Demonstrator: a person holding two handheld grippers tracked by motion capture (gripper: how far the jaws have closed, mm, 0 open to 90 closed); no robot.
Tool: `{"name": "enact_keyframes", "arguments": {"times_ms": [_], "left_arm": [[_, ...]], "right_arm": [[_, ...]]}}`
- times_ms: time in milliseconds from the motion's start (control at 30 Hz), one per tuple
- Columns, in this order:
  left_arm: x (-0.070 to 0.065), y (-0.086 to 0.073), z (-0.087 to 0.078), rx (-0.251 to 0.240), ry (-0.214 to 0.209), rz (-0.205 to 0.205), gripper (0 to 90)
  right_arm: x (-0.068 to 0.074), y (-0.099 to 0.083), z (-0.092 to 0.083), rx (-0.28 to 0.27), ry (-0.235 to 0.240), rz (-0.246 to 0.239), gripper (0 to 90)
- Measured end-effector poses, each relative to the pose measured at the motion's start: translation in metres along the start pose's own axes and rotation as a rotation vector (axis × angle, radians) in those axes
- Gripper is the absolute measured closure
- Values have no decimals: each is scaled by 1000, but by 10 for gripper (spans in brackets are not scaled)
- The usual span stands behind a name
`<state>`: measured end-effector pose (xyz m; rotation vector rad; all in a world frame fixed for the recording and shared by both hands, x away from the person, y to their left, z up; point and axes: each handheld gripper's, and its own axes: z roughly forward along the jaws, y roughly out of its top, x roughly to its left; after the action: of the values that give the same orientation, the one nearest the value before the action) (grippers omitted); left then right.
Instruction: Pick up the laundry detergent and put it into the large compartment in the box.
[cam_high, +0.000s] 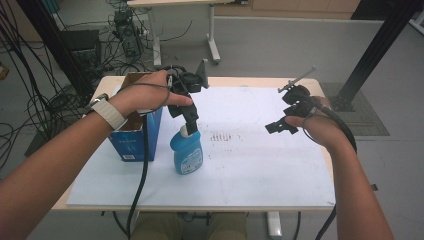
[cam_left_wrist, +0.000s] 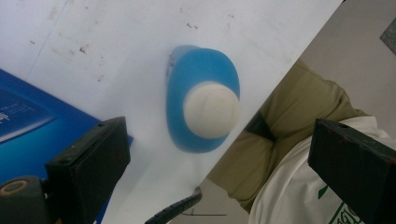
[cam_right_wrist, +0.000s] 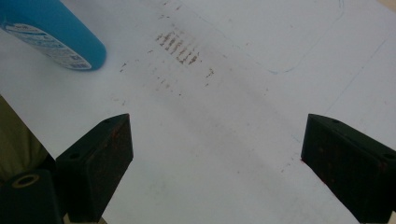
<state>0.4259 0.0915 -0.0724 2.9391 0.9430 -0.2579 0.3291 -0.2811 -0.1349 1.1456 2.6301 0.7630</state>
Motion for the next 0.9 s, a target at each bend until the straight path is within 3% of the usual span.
{"name": "enact_keyframes", "arguments": {"times_ms": [900], "left_arm": [[1,-1,1,-2,1,-6,61]], "right_arm": [[0,-1,-1,0,-3,2,89]]}}
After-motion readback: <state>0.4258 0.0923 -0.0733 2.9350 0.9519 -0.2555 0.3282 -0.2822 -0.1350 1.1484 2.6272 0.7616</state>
